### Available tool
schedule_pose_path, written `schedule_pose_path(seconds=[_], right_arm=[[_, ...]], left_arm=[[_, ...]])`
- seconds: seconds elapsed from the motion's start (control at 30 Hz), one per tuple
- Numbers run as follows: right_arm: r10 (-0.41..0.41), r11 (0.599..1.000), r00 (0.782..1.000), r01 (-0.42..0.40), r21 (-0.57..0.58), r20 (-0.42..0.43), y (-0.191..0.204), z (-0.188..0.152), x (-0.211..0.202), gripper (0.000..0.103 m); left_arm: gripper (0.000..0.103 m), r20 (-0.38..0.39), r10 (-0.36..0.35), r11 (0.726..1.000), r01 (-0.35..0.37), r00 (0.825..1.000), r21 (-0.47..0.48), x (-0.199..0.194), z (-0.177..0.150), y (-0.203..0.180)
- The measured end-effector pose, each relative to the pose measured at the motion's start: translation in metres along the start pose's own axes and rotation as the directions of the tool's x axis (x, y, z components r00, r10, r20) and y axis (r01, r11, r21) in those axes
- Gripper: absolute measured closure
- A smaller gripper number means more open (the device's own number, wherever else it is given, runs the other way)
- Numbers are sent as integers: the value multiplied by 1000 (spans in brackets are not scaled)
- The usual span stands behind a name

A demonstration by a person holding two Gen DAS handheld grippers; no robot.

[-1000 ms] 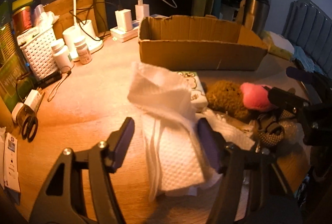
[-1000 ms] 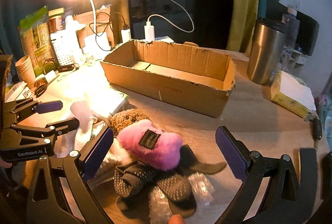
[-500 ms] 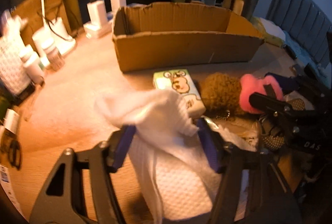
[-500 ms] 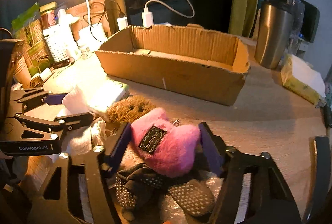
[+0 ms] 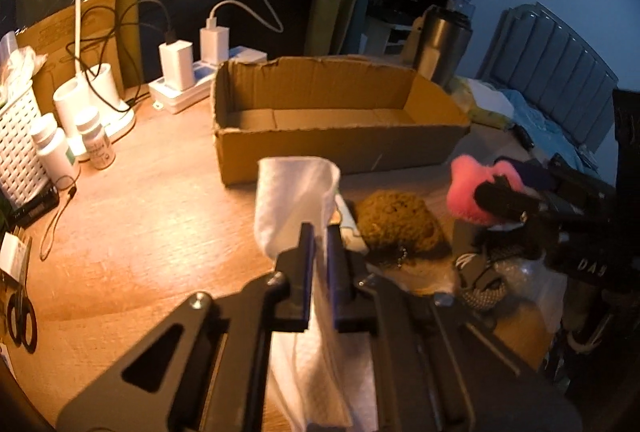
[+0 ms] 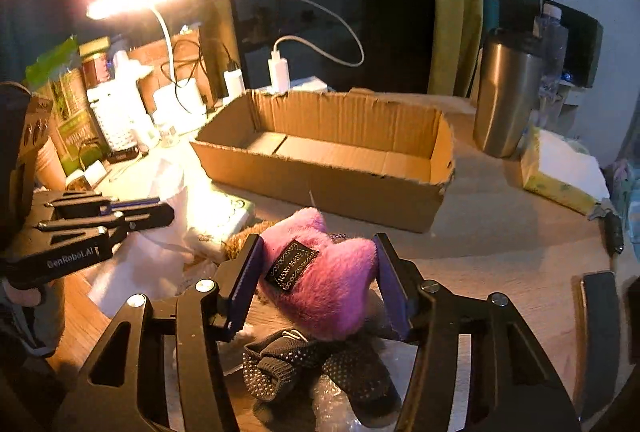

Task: Organize soft objects
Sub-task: 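Carry the pink plush and tissue into the cardboard box and release both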

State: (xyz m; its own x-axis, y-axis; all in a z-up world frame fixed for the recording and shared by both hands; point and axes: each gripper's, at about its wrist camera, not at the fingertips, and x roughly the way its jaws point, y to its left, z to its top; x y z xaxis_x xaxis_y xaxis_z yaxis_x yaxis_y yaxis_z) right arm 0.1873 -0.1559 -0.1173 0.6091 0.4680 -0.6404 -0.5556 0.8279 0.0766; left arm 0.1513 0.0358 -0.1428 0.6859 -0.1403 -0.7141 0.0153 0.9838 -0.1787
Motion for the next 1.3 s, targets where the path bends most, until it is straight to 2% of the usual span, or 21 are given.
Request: schedule_pose_path(seconds=[0.3,0.43,0.57,0.87,1.3], right_arm=[[-15,1000,999,15,15,31,-9,5,-18,45],[-17,1000,998,16,16,53,-10,9,-26,45],[-21,1000,997,20,15,76,-12,14,-32,45],[-28,1000,990,26,14,138,-22,36,-44,45],[-39,999,981,39,2,188,-41,71,-38,45]], left_arm=[[99,-4,-8,999,7,1000,-32,-3,-7,15],[99,28,-37,999,38,999,-28,-14,-2,12],[99,92,-80,996,82,993,-18,-36,13,5],[99,208,-113,994,109,971,31,-76,54,-7],[99,313,-104,993,82,944,82,-90,108,-13]])
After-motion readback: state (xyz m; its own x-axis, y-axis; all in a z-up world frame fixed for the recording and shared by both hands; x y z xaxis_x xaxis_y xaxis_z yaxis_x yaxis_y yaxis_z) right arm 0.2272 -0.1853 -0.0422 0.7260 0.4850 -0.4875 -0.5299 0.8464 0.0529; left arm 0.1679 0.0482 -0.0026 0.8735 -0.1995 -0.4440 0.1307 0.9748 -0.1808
